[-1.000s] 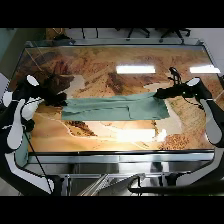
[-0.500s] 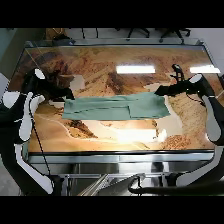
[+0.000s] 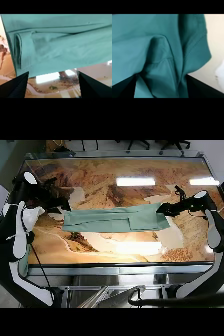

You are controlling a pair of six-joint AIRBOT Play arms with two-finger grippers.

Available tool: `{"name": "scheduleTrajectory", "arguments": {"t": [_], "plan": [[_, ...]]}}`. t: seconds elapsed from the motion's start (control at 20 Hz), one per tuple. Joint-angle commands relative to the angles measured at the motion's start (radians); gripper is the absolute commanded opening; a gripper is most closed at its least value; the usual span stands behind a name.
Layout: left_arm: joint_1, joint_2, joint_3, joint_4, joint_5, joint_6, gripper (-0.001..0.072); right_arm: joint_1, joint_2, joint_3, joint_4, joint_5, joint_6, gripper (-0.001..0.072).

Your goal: Fold the shirts.

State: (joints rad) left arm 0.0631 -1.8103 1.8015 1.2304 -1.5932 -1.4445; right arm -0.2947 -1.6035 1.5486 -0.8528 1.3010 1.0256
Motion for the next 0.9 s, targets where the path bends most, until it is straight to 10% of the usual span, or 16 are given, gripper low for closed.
{"name": "scheduleTrajectory", "arguments": {"t": [0.0, 0.1, 0.2, 0.3, 0.4, 0.85], "plan": [[0.024, 0.111, -0.135, -0.002, 0.056, 0.004, 0.0669, 0.005, -0.069, -0.002, 0.031, 0.060, -0.009, 0.0708], [0.029, 0.174, -0.217, -0.003, 0.106, 0.004, 0.0668, 0.019, -0.084, -0.002, 0.048, 0.082, -0.031, 0.0697], [0.019, 0.224, -0.283, -0.007, 0.163, 0.004, 0.0525, 0.032, -0.083, 0.000, 0.089, 0.097, -0.077, 0.0260], [-0.010, 0.248, -0.323, -0.058, 0.237, 0.008, 0.0315, 0.032, -0.079, 0.000, 0.192, 0.137, -0.112, 0.0054], [-0.058, 0.248, -0.352, -0.156, 0.318, 0.055, 0.0036, 0.032, -0.064, 0.000, 0.275, 0.168, -0.121, 0.0018], [-0.486, -0.066, -0.272, -0.291, 0.645, 0.075, 0.0012, 0.028, 0.156, 0.013, 0.278, 0.245, -0.018, 0.0017]]}}
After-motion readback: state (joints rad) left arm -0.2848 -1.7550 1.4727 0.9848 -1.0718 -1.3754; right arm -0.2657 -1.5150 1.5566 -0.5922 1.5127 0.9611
